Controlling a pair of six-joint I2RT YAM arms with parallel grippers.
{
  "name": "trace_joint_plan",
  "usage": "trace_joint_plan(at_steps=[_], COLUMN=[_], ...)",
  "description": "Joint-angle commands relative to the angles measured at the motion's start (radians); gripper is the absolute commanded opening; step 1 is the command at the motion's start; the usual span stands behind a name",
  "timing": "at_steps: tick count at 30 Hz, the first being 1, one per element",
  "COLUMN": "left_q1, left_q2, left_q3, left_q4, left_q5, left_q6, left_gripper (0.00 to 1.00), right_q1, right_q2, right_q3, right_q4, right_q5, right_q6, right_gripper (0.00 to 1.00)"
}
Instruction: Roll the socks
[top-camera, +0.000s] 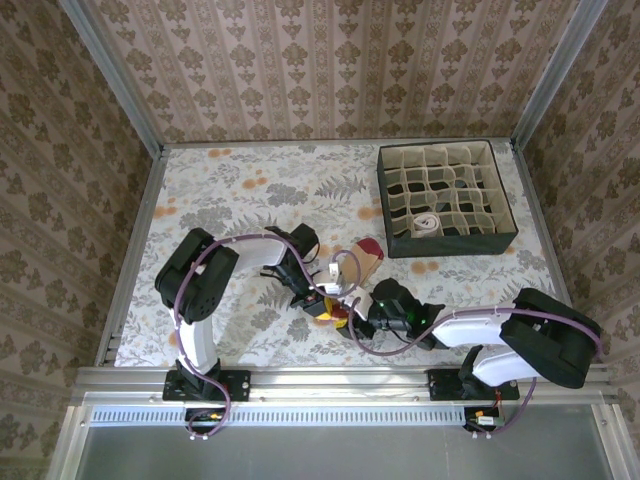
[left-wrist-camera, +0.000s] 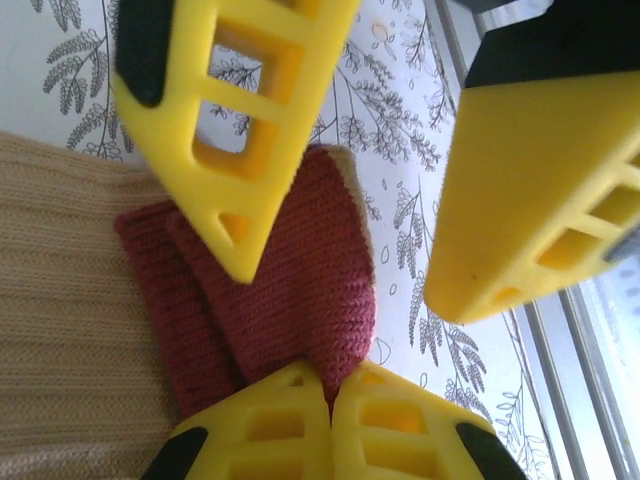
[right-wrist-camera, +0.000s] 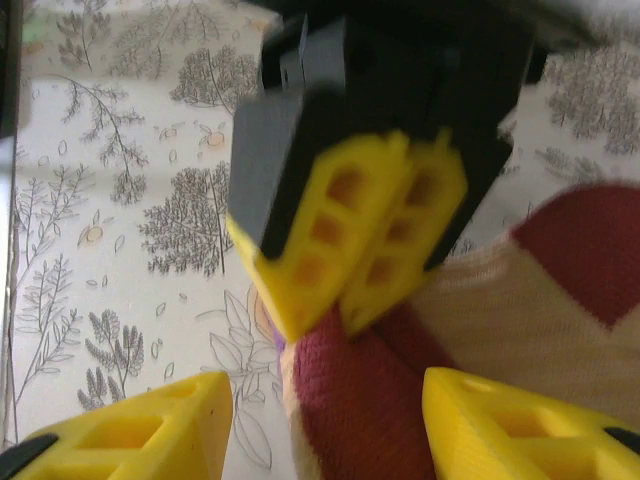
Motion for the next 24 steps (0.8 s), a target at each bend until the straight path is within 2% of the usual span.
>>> trace_joint_plan(at_steps=[1, 18, 22, 24], left_q1=[0.001, 0.022, 0.027, 0.029], left_q2=[-0.021, -0.029, -0.031, -0.031], left_q3=[-0.013, -0.021, -0.020, -0.020], left_q4=[0.014, 0.009, 0.004, 0.004], left_q5=[0.072, 0.108, 0.117, 0.119], left_q6=[0.008, 0.014, 0.018, 0.019], left_gripper=[0.00, 0.00, 0.00, 0.00], right_q1=[0.002, -0.021, -0.026, -0.030], right_q2=[-0.013, 0.013, 0.029, 0.054], right_q3=[-0.025, -0.047, -0.051, -0.050], right_q4=[-0.003, 0.049, 0.074, 0.083], right_q5=[0.017, 0.022, 0.034, 0.031], right_q6=[0.032, 0.040, 0.046, 0.048], right_gripper=[0.54, 0.51, 0.45, 0.34])
